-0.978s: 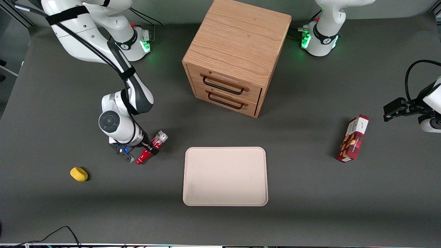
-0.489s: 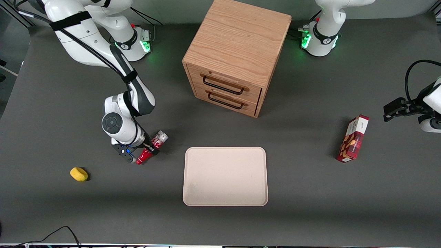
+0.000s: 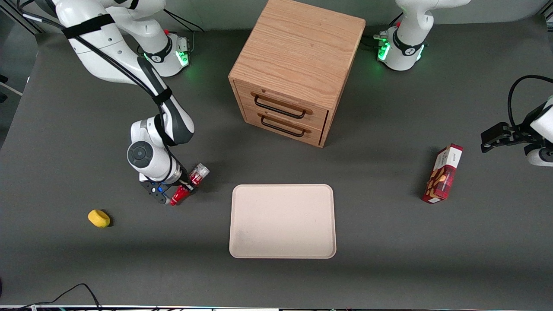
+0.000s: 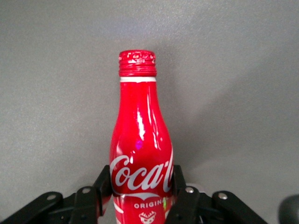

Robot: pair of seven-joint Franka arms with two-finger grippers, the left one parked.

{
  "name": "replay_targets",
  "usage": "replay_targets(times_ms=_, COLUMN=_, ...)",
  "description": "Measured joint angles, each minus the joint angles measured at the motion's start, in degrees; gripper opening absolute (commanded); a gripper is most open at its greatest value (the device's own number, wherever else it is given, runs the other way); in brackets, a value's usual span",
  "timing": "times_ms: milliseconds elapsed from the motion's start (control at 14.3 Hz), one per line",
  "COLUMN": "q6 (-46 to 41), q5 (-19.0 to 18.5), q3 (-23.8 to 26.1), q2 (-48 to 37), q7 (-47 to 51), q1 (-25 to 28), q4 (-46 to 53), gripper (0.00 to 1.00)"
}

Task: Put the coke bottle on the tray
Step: 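Lift the bottle upright with the right gripper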

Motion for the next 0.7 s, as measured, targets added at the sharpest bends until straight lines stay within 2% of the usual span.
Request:
replay_targets(times_ms=349, q6=-1.73, q5=-0.01, q3=-0.14, q2=-0.1, q7=0.62, q1=-0.77, q4=2.34, gripper=0.0)
replay_targets(times_ms=699, q6=-19.88, q5=-0.27, q3=-0.15, q2=-2.31, q7=0.36, q1=-1.3, q4=12.86, gripper=0.0)
